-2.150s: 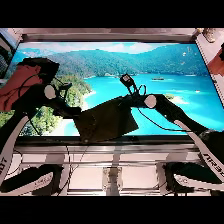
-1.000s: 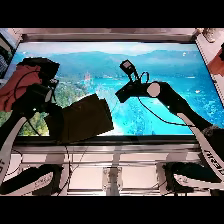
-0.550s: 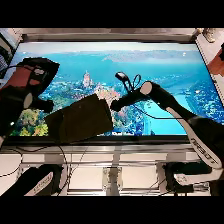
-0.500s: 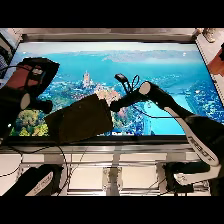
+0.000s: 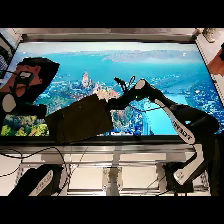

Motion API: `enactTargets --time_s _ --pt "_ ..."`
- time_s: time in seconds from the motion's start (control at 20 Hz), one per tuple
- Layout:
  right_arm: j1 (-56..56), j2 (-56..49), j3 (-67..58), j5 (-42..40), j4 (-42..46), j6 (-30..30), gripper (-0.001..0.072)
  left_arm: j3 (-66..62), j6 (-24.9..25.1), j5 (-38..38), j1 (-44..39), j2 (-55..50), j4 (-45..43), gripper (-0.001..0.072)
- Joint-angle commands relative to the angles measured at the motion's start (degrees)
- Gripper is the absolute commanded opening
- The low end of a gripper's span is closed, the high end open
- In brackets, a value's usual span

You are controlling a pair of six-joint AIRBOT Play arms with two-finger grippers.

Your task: Fold the clothes and pants, and hang the long-sleeved shirts on hangers.

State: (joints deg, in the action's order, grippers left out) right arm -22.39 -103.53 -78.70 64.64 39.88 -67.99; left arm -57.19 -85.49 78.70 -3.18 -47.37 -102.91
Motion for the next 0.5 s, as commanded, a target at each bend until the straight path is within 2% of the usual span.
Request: enactTargets --time_s 0.0,0.45 --pt "0.37 -2.91 -1.18 2.21 1.29 -1.86 0.061 -0.02 0.52 0.48 0.9 0.11 1.09 0.0675" --pt "-2.73 -4.87 -1.18 2.56 -1.11 -1.4 0.0608 0.0 0.48 0.46 0.9 0.07 4.24 0.0675"
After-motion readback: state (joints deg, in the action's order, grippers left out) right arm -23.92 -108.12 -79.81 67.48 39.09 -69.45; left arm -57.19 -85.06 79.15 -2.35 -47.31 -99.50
